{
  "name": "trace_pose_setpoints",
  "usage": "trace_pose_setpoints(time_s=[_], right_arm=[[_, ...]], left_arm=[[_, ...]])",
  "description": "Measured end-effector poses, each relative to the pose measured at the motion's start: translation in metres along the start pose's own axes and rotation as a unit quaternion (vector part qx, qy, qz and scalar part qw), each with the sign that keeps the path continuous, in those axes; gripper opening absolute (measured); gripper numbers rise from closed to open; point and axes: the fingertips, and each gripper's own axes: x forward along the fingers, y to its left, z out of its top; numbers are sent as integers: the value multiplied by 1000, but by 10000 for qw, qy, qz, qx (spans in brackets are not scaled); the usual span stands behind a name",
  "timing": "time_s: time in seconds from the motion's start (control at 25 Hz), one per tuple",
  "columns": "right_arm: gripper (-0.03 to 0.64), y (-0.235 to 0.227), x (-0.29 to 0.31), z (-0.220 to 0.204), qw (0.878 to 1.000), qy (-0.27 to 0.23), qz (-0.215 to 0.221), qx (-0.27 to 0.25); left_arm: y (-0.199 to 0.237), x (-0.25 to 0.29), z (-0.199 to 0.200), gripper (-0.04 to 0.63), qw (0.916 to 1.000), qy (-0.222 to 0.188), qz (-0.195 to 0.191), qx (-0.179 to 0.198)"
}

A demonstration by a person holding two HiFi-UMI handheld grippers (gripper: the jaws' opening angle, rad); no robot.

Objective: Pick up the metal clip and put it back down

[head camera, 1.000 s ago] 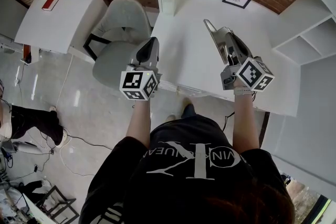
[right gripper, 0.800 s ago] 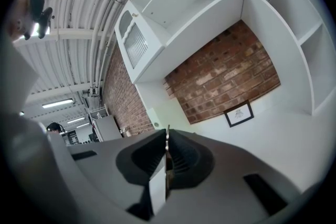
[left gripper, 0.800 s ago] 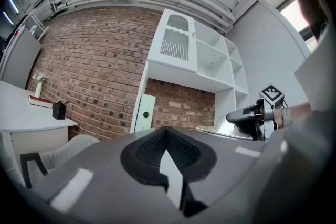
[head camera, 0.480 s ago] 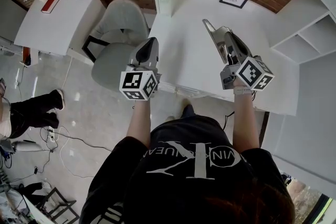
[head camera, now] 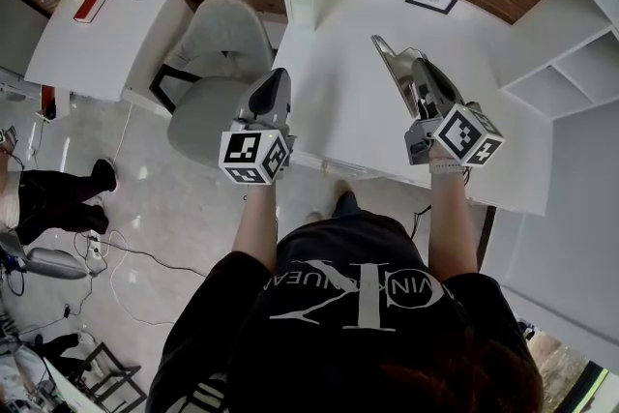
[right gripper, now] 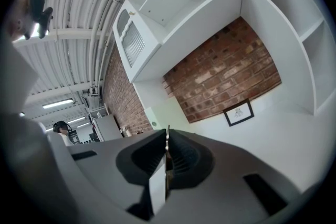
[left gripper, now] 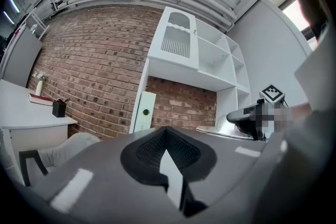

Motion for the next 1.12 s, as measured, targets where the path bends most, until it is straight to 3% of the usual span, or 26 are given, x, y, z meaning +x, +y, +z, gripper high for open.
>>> trace_pose_setpoints(time_s=[1.12], right_arm=[[28, -36, 43, -47, 9969, 729, 13, 285]], left_arm=[[19, 32, -44, 11, 9984, 532, 149, -145]])
